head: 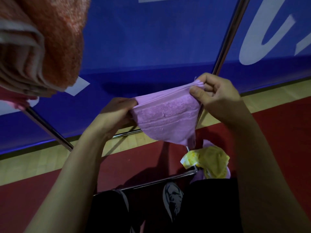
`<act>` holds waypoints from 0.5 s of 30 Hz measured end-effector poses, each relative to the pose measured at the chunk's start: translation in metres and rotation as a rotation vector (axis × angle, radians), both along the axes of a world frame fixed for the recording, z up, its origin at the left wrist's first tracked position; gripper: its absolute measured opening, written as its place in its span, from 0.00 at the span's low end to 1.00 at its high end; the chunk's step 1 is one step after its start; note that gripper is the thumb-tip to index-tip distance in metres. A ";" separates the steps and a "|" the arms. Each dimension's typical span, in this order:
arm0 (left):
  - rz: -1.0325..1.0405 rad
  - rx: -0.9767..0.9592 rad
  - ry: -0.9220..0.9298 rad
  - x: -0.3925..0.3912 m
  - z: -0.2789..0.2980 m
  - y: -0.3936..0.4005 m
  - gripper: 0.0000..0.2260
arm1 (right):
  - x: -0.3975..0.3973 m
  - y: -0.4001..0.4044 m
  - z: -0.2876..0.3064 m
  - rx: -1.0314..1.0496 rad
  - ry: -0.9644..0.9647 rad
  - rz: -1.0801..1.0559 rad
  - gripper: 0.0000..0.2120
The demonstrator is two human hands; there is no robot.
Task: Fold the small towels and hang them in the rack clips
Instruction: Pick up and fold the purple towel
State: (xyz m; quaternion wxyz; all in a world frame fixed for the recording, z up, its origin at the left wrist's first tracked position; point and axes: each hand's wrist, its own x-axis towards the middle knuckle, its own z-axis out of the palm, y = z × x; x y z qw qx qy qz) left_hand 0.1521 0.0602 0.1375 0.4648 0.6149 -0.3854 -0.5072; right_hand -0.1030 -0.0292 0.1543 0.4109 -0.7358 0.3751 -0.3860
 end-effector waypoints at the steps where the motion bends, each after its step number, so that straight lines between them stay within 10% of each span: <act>1: 0.009 -0.023 0.043 0.000 0.001 0.000 0.16 | 0.000 0.000 0.001 0.016 -0.009 0.008 0.06; 15: 0.217 -0.121 0.090 0.008 -0.004 -0.011 0.23 | 0.033 0.015 0.002 0.058 -0.024 0.056 0.19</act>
